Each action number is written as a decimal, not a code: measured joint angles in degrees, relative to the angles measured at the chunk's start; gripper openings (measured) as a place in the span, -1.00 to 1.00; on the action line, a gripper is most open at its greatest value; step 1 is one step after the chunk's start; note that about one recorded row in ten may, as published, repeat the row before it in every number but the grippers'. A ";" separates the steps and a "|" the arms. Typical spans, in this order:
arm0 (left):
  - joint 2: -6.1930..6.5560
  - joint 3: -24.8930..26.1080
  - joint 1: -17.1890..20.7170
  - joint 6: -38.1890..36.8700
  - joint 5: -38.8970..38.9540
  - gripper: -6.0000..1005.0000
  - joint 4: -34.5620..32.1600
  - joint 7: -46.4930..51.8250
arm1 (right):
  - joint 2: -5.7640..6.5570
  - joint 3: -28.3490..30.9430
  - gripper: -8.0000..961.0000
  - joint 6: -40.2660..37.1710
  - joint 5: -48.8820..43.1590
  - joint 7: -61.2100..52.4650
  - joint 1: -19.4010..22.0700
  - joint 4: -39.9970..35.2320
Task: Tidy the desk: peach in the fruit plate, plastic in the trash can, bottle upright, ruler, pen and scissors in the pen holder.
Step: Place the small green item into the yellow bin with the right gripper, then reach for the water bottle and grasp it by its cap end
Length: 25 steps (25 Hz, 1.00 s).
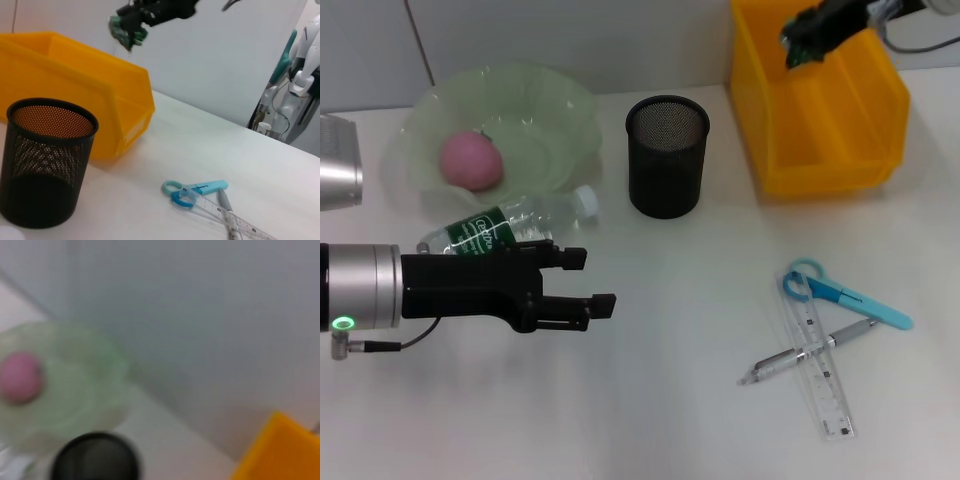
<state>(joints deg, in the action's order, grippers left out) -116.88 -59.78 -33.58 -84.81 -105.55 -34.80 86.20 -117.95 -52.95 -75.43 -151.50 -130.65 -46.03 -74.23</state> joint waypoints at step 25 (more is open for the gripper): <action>0.07 0.01 -0.52 0.44 -0.01 0.65 -0.09 0.54 | 1.10 0.67 0.43 20.61 -6.23 -4.13 -3.84 19.56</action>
<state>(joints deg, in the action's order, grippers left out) -116.81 -59.76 -34.10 -84.37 -105.56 -34.89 86.75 -116.85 -52.28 -54.82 -157.73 -134.78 -49.87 -54.67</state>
